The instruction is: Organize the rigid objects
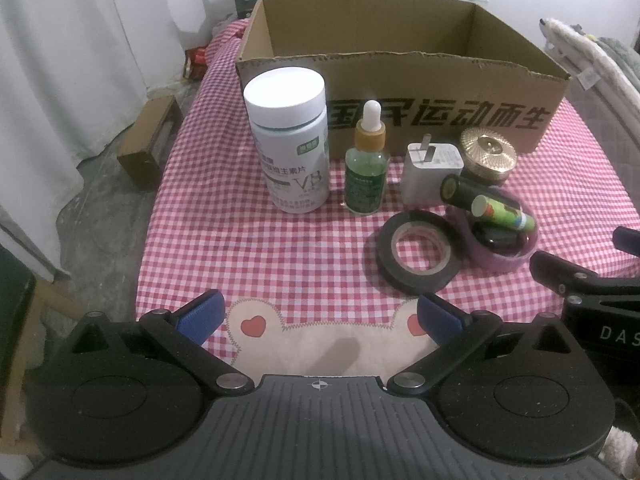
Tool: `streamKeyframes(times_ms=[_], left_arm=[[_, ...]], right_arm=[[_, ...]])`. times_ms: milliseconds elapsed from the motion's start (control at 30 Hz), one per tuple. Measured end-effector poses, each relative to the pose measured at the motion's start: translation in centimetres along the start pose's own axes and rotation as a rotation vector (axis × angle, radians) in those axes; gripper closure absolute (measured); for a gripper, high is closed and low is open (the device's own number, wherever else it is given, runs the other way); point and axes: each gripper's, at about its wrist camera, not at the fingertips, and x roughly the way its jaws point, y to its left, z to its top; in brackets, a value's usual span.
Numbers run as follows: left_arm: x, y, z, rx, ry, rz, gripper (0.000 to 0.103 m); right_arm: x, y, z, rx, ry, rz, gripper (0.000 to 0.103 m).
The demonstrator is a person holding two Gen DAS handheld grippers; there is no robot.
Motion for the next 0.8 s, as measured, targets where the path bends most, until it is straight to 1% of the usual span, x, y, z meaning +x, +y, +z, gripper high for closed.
streamKeyframes(times_ms=[333,567,700,800], left_arm=[[0.1,-0.2,-0.2,0.014,0.0,-0.006,0.0],[0.0,-1.0,0.1,0.061,-0.024,-0.021,0.0],[-0.1,-1.6,0.7,0.101,-0.051,-0.037,0.0],[-0.2,-1.9,1.3,0.124,-0.069,-0.077,0.0]], right_arm=[[0.0,0.0,-0.1,0.005,-0.001,0.001,0.0],[-0.1,-1.2,0.0,0.048,-0.016,0.013,0.0],[-0.5,-2.5,0.5,0.08,-0.047,0.039,0.0],[-0.8,-3.6,1.2,0.098,-0.081,0.08,0.0]])
